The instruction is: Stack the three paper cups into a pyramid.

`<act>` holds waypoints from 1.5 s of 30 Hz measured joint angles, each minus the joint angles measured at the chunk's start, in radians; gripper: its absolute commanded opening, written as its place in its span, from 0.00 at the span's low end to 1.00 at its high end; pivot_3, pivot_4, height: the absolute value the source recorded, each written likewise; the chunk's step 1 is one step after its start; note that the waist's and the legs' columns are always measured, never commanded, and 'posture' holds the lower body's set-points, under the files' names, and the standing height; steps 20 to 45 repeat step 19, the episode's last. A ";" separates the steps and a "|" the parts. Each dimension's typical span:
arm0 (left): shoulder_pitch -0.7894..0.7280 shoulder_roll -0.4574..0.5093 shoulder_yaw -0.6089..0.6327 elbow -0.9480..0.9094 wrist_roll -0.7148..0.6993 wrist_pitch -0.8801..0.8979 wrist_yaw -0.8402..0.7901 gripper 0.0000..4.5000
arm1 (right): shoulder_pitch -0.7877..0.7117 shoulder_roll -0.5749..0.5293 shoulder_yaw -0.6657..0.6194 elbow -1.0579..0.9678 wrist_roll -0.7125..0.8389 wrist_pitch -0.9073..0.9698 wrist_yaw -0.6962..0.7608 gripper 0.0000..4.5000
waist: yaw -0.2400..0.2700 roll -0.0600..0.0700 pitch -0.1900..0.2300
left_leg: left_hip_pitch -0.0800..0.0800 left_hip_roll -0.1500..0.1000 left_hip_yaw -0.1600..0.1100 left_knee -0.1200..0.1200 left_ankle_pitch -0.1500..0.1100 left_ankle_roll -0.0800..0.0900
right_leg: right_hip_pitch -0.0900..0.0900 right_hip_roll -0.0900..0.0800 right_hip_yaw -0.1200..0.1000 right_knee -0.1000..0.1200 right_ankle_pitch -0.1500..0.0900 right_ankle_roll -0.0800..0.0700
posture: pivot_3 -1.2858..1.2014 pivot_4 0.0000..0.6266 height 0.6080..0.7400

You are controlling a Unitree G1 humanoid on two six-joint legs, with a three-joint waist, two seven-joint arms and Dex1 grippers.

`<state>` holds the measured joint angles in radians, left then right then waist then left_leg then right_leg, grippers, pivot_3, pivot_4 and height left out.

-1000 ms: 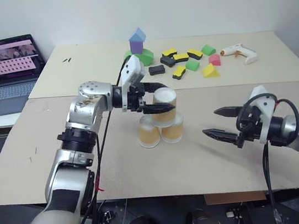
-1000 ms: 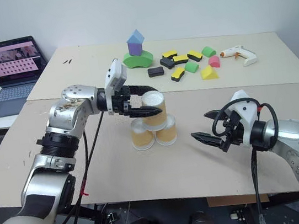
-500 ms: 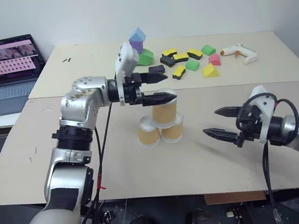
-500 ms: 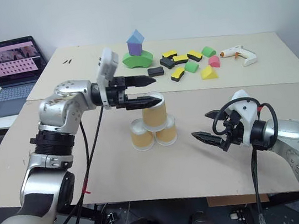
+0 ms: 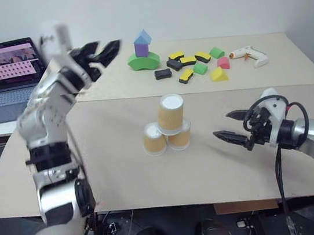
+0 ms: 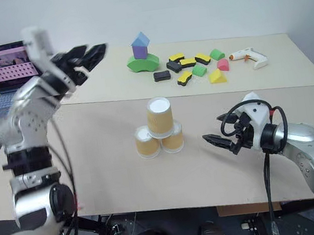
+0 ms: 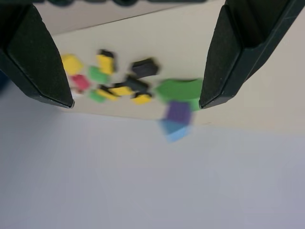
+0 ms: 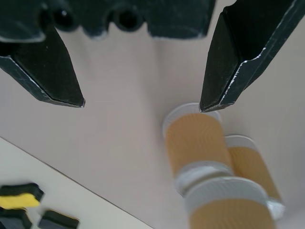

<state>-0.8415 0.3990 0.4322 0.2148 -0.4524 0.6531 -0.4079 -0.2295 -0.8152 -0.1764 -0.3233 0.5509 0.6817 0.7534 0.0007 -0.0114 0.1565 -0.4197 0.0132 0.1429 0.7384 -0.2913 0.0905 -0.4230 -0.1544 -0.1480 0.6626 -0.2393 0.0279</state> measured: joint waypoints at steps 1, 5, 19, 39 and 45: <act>0.055 0.001 0.021 -0.017 0.004 -0.001 0.040 1.00 | -0.004 0.002 0.002 0.017 -0.011 -0.001 -0.005 1.00 | 0.000 0.000 0.000 | 0.000 0.000 0.000 0.000 0.000 0.000 | 0.000 0.000 0.000 0.000 0.000 0.000 | 0.52 0.24 0.63; 0.219 0.009 0.079 -0.033 0.068 -0.066 0.182 1.00 | -0.078 0.048 0.033 0.154 -0.116 -0.034 -0.091 1.00 | 0.000 -0.001 0.000 | 0.000 -0.001 0.001 0.002 0.000 0.000 | 0.000 -0.001 0.000 0.001 0.000 0.000 | 0.52 0.24 0.63; 0.439 -0.028 0.106 -0.010 0.215 -0.365 0.434 1.00 | -0.177 0.280 -0.030 0.641 -0.372 -0.354 -0.527 1.00 | 0.003 -0.002 0.000 | -0.002 -0.001 0.001 0.002 0.000 -0.001 | -0.001 -0.002 -0.001 0.001 0.000 0.000 | 0.52 0.24 0.63; 0.439 -0.028 0.106 -0.010 0.215 -0.365 0.434 1.00 | -0.177 0.280 -0.030 0.641 -0.372 -0.354 -0.527 1.00 | 0.003 -0.002 0.000 | -0.002 -0.001 0.001 0.002 0.000 -0.001 | -0.001 -0.002 -0.001 0.001 0.000 0.000 | 0.52 0.24 0.63; 0.439 -0.028 0.106 -0.010 0.215 -0.365 0.434 1.00 | -0.177 0.280 -0.030 0.641 -0.372 -0.354 -0.527 1.00 | 0.003 -0.002 0.000 | -0.002 -0.001 0.001 0.002 0.000 -0.001 | -0.001 -0.002 -0.001 0.001 0.000 0.000 | 0.52 0.24 0.63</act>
